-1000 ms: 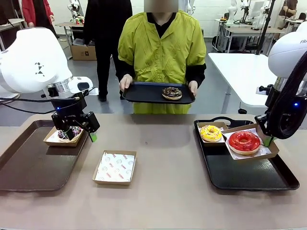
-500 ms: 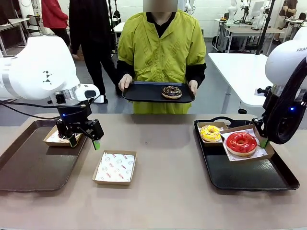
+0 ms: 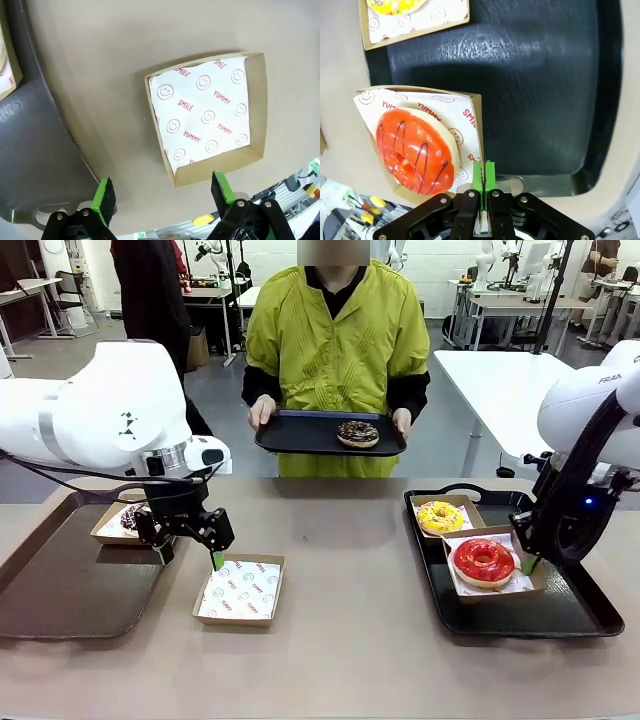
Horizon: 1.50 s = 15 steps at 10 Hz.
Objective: Individually package the donuts and arrange them on the tray.
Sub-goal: Place the picked Paper togo box on the Handle tray while simultaneously picking up another Paper togo box from the table with the other hand.
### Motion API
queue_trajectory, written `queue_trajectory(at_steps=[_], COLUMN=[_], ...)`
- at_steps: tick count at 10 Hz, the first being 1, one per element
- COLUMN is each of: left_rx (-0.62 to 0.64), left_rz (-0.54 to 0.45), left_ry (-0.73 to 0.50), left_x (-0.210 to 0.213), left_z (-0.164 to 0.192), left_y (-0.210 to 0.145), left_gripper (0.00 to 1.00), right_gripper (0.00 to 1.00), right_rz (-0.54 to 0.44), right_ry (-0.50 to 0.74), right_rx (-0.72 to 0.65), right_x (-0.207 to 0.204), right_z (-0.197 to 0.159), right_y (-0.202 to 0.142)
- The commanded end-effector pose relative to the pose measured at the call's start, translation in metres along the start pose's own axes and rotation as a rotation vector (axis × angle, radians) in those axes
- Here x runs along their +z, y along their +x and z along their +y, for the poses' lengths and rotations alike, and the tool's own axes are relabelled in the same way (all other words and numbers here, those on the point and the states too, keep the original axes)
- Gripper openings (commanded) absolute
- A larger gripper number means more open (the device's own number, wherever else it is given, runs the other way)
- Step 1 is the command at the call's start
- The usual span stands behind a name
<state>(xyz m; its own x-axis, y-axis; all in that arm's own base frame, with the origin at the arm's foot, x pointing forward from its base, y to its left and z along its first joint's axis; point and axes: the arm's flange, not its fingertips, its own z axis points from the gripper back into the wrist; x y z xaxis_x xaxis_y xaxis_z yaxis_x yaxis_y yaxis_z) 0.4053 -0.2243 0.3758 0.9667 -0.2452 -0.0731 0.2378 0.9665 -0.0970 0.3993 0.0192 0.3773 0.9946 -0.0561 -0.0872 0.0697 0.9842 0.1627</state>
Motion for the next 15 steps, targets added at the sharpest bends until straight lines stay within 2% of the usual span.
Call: queue_trajectory(at_steps=[1,3,7,13,15], left_rx=[0.028,0.024,0.015,-0.001,0.01], left_rz=[0.001,0.013,0.019,0.061,0.055], left_ry=[0.037,0.038,0.04,0.049,0.046], left_x=[-0.005,-0.009,-0.013,-0.031,-0.036], left_z=[-0.008,-0.01,-0.01,-0.018,-0.019], left_y=[0.013,0.017,0.018,0.024,0.024], left_gripper=[1.0,1.0,1.0,1.0,1.0], right_gripper=[0.02,0.02,0.02,0.02,0.02], right_rz=[0.029,0.072,0.073,-0.031,-0.037], right_ry=[0.038,0.03,0.024,-0.128,-0.139], right_rx=[0.024,0.029,0.008,-0.032,-0.04], right_x=[-0.014,-0.024,-0.027,-0.028,-0.028], right_z=[-0.002,-0.002,-0.01,-0.009,-0.011], right_y=[0.009,0.011,0.014,0.023,0.023])
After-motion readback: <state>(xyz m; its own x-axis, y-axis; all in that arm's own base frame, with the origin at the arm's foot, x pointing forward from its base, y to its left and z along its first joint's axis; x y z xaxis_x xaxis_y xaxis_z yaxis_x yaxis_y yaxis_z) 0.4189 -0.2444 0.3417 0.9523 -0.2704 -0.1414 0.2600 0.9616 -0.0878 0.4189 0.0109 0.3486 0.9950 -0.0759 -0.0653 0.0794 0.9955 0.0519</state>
